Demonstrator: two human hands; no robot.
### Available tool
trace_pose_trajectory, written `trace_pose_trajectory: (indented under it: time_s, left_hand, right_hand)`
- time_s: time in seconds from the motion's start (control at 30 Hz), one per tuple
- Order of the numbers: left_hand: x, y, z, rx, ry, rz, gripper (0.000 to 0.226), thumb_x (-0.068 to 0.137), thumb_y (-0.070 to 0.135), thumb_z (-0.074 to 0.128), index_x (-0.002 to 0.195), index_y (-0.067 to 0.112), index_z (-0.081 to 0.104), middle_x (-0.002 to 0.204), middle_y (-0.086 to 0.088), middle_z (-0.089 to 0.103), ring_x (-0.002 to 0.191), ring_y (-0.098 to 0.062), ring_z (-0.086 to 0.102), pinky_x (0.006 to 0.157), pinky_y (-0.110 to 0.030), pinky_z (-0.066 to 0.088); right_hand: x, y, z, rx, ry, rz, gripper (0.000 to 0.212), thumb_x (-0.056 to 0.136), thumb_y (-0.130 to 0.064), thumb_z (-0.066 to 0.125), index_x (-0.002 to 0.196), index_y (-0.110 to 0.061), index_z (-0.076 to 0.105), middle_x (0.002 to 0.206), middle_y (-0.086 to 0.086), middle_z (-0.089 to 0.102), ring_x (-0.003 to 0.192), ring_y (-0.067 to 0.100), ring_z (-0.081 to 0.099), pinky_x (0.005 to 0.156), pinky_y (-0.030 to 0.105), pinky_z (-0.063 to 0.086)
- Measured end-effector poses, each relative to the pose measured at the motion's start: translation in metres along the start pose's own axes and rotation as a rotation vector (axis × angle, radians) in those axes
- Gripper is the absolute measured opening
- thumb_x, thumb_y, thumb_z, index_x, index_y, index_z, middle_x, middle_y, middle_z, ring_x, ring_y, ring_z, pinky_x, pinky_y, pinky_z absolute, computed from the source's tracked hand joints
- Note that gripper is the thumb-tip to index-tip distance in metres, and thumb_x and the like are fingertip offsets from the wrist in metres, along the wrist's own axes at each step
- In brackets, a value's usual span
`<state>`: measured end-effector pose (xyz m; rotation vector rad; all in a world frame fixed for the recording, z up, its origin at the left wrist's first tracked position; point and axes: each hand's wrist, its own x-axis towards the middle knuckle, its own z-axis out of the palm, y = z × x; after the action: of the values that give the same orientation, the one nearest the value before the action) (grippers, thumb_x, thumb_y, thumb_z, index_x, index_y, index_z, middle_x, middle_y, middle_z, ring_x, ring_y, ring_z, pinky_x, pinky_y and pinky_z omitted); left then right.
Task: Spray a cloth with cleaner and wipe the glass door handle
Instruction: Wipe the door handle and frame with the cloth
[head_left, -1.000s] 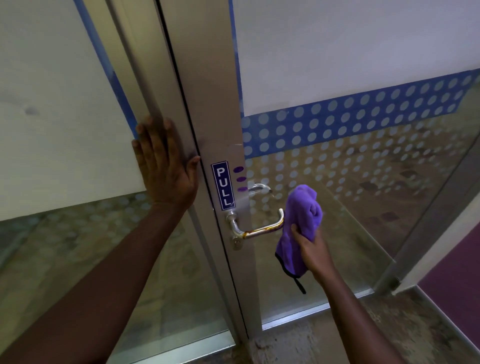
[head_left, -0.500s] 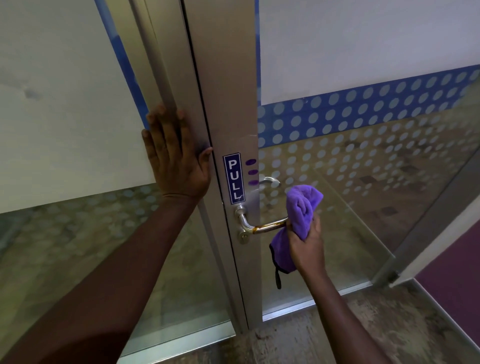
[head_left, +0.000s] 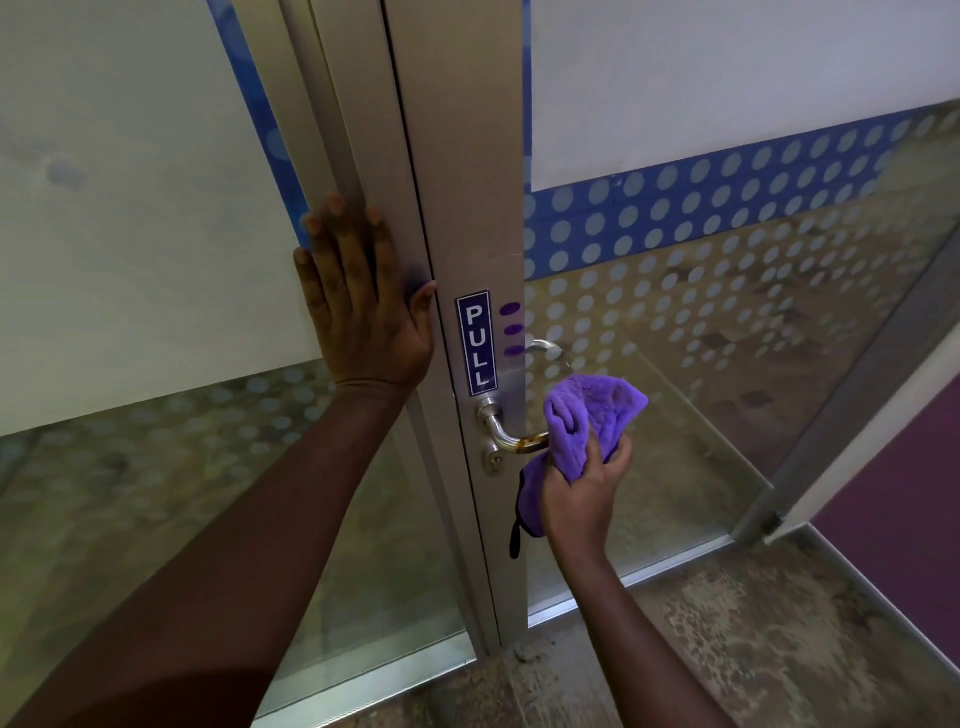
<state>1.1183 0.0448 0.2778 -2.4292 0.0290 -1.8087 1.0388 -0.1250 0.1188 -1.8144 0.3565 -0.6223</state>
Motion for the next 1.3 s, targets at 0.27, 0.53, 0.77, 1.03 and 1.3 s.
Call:
trace_pose_trajectory:
  time_s: [0.27, 0.53, 0.77, 1.03, 1.3]
  left_hand:
    - [-0.001, 0.0, -0.001, -0.006, 0.005, 0.001, 0.064, 0.098, 0.045, 0.04, 0.143, 0.001, 0.029, 0.142, -0.033, 0.038, 0.133, -0.045, 0.023, 0.118, -0.042, -0.003]
    - [-0.001, 0.001, -0.001, 0.001, 0.007, 0.013, 0.064, 0.098, 0.046, 0.04, 0.145, 0.003, 0.028, 0.144, -0.029, 0.038, 0.134, -0.044, 0.027, 0.118, -0.042, -0.002]
    - [-0.004, 0.0, 0.004, -0.023, 0.01, 0.007, 0.068, 0.098, 0.046, 0.041, 0.148, 0.005, 0.02, 0.146, -0.029, 0.035, 0.135, -0.045, 0.027, 0.119, -0.044, 0.0]
    - [-0.004, -0.001, 0.003, -0.023, 0.007, 0.002, 0.068, 0.099, 0.047, 0.04, 0.148, 0.005, 0.022, 0.146, -0.03, 0.034, 0.135, -0.047, 0.028, 0.118, -0.041, -0.005]
    - [-0.004, 0.0, 0.0, -0.051, -0.019, -0.011, 0.065, 0.1, 0.047, 0.038, 0.145, 0.002, 0.03, 0.143, -0.032, 0.037, 0.132, -0.051, 0.034, 0.116, -0.052, 0.013]
  right_hand:
    - [-0.033, -0.018, 0.029, 0.071, 0.058, 0.044, 0.056, 0.081, 0.004, 0.062, 0.134, -0.012, 0.055, 0.154, 0.021, 0.015, 0.135, 0.033, 0.04, 0.102, 0.015, 0.029]
    - [-0.047, -0.042, 0.057, 0.098, 0.072, 0.147, 0.058, 0.082, 0.0, 0.06, 0.138, -0.013, 0.051, 0.15, 0.021, 0.017, 0.134, 0.035, 0.04, 0.109, 0.034, 0.038]
    - [-0.045, -0.054, 0.074, 0.11, 0.233, 0.126, 0.065, 0.072, -0.045, 0.079, 0.128, -0.017, 0.059, 0.142, 0.018, 0.029, 0.124, 0.031, 0.048, 0.104, 0.032, 0.044]
    - [-0.026, -0.069, 0.102, 0.266, 0.53, 0.275, 0.035, 0.074, -0.038, 0.08, 0.094, -0.011, 0.07, 0.134, 0.019, 0.039, 0.119, 0.028, 0.051, 0.102, 0.02, 0.039]
    - [-0.025, -0.065, 0.098, 0.284, 0.484, 0.309, 0.023, 0.074, -0.021, 0.081, 0.085, -0.006, 0.067, 0.13, 0.017, 0.041, 0.108, 0.03, 0.056, 0.095, 0.026, 0.046]
